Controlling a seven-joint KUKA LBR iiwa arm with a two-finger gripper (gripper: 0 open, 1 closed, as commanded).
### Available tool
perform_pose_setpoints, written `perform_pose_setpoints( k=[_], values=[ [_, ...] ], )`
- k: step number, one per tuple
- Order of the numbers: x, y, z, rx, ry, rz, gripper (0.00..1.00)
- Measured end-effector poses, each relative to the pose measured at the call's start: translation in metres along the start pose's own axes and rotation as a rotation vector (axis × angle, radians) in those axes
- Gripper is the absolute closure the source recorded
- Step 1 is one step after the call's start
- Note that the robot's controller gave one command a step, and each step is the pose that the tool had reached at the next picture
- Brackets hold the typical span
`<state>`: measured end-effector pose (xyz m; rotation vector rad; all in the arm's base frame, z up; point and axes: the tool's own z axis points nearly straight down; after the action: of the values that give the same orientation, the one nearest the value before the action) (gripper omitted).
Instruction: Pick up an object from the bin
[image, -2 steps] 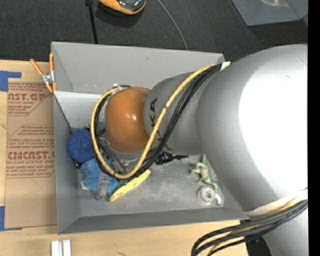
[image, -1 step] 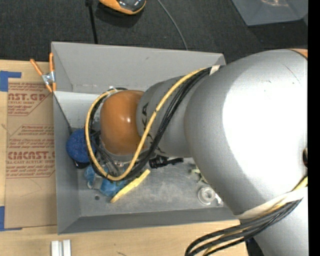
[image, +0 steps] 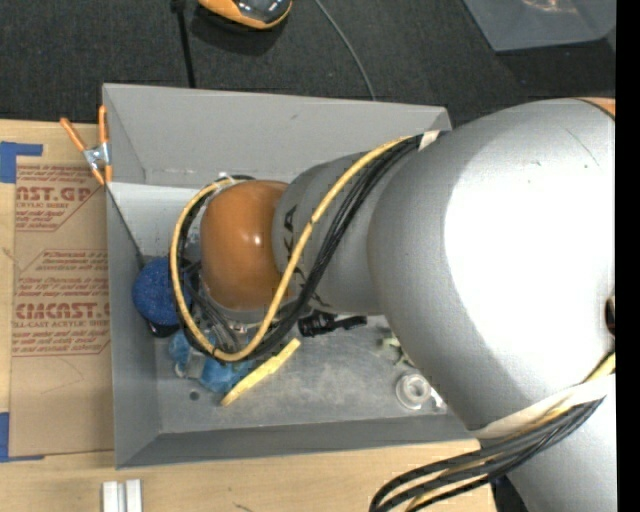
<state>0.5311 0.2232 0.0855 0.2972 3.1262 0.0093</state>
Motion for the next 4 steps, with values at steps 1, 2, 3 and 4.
perform_pose_setpoints(
  k=[1, 2, 3, 4],
  values=[
    [-0.001, 0.0, 0.009, -0.002, -0.001, 0.001, 1.0],
    [0.0, 0.004, 0.013, -0.002, -0.002, 0.035, 1.0],
    [0.002, 0.006, 0.014, -0.004, -0.003, 0.108, 1.0],
    [0.004, 0.012, 0.014, -0.004, -0.006, 0.033, 1.0]
  ],
)
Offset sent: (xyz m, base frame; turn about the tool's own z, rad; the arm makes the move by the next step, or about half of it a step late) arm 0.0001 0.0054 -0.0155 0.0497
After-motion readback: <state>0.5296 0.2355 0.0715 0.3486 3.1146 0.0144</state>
